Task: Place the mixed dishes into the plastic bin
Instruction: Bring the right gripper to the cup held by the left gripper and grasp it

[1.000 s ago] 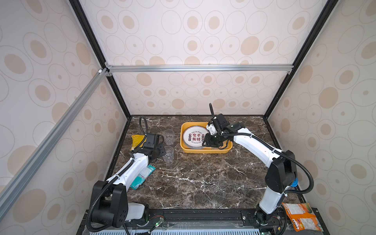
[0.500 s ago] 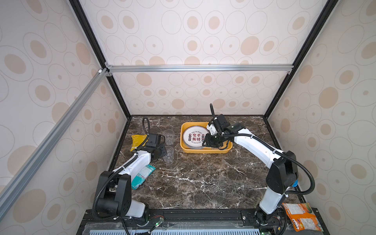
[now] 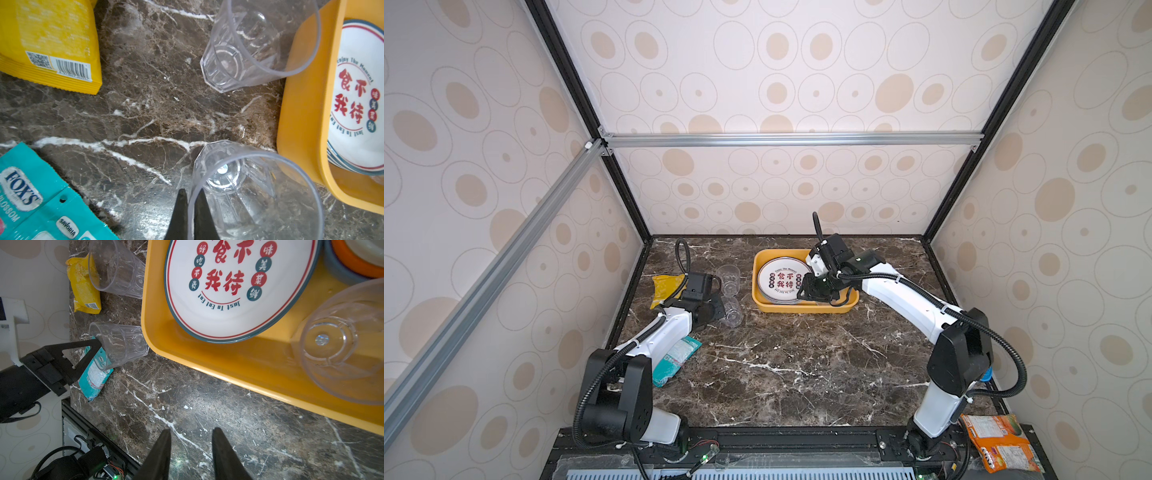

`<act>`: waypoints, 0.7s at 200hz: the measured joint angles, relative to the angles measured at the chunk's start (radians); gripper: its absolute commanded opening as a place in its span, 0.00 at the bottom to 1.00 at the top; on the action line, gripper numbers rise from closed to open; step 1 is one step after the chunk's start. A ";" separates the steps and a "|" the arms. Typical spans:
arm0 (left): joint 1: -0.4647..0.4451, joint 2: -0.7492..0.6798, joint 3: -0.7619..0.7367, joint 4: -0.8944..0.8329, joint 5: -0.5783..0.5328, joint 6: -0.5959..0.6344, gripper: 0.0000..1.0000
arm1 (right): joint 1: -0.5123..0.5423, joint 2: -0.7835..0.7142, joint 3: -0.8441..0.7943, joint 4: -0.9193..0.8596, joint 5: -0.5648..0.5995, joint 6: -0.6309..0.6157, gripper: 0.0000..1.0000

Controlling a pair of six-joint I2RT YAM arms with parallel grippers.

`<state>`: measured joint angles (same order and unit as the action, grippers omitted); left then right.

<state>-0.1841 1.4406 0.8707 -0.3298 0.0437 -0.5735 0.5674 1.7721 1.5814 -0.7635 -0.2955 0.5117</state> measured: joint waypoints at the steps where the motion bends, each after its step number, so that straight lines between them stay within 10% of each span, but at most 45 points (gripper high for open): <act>1: 0.000 0.000 0.000 0.000 0.000 0.000 0.03 | 0.000 0.000 0.000 0.000 0.000 0.000 0.36; 140: -0.042 -0.056 0.080 -0.111 0.090 0.022 0.00 | 0.003 -0.037 0.000 -0.026 0.010 -0.008 0.48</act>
<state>-0.2264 1.3846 0.9504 -0.4408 0.1341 -0.5518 0.5701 1.7348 1.5818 -0.7895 -0.2859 0.5037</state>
